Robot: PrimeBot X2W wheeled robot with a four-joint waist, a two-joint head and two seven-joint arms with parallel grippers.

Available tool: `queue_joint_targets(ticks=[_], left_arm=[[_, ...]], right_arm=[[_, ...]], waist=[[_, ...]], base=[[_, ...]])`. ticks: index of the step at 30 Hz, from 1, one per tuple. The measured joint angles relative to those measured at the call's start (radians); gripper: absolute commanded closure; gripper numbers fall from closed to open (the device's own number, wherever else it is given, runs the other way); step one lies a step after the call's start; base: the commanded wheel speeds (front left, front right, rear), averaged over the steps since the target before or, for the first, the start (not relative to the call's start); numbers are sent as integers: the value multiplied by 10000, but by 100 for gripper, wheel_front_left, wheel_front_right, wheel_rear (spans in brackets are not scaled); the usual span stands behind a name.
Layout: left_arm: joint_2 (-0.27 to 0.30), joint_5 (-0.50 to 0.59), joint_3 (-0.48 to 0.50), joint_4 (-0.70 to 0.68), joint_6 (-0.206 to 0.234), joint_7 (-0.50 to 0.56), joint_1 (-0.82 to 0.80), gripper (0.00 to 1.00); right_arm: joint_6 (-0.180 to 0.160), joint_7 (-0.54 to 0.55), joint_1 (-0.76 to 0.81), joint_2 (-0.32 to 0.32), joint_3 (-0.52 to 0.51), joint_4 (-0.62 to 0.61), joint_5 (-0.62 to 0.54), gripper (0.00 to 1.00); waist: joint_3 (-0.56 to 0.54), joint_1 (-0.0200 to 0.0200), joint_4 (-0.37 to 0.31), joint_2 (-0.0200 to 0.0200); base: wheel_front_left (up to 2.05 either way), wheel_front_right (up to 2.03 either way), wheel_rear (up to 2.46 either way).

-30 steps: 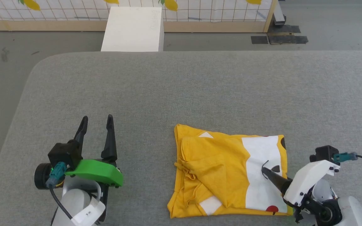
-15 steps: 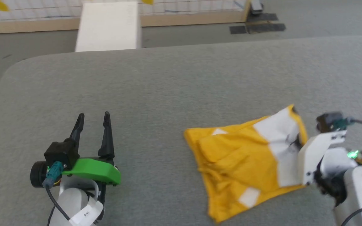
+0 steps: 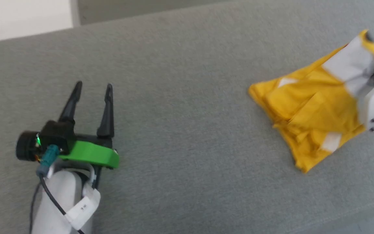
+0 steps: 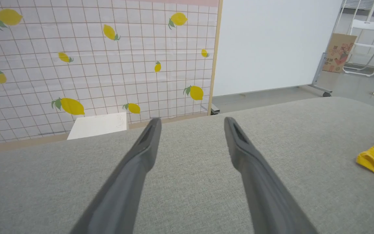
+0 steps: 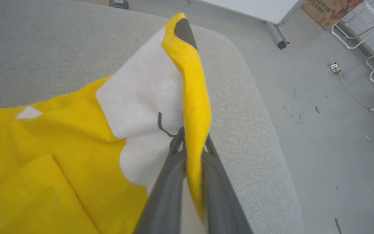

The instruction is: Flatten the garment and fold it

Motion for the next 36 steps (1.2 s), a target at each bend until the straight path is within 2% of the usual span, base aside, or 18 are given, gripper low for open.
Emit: queue_joint_targets(ticks=[9,15,22,23,24,25,29,31,36], left_arm=[[909,153,10,-1473,-44,965,-242,0],[1248,196,-90,-2140,-107,1528,-312,0],[1421,196,-84,-2424,-111,1783,-337,0],[1423,194,-82,-2428,-105,1781,-336,0],[1421,192,-84,-2424,-102,1778,-332,0],[1409,188,-84,-2397,-79,1747,-327,0],[1200,86,-132,-2079,38,1386,-302,0],[871,-81,-192,-1534,157,924,-200,0],[385,-468,-199,-635,295,360,81,0]], right_arm=[[0,-1912,-1564,-67,-2182,1494,-1779,100],[0,-2920,-2220,-33,-3787,2326,-2949,100],[0,-3593,-2807,222,-5085,3260,-4025,100],[0,-3641,-2870,247,-5195,3358,-4119,80],[0,-3701,-2925,249,-5283,3476,-4242,46],[0,-3766,-2966,247,-5346,3574,-4362,0],[0,-4349,-3076,140,-5404,3722,-4581,0],[0,-4924,-3073,-27,-5227,3835,-4449,0],[0,-5751,-2841,59,-4188,3919,-3323,0]], waist=[[1389,2,-850,0],[2179,2,-1192,0],[2698,2,-1256,0],[2702,2,-1233,0],[2691,2,-1203,0],[2658,2,-1174,0],[2394,1,-1029,0],[1952,1,-819,0],[1155,0,-414,0]], base=[[0,0,0],[0,0,0],[0,0,0],[0,0,0],[0,0,0],[0,0,0],[0,0,0],[0,0,0],[0,0,0]])
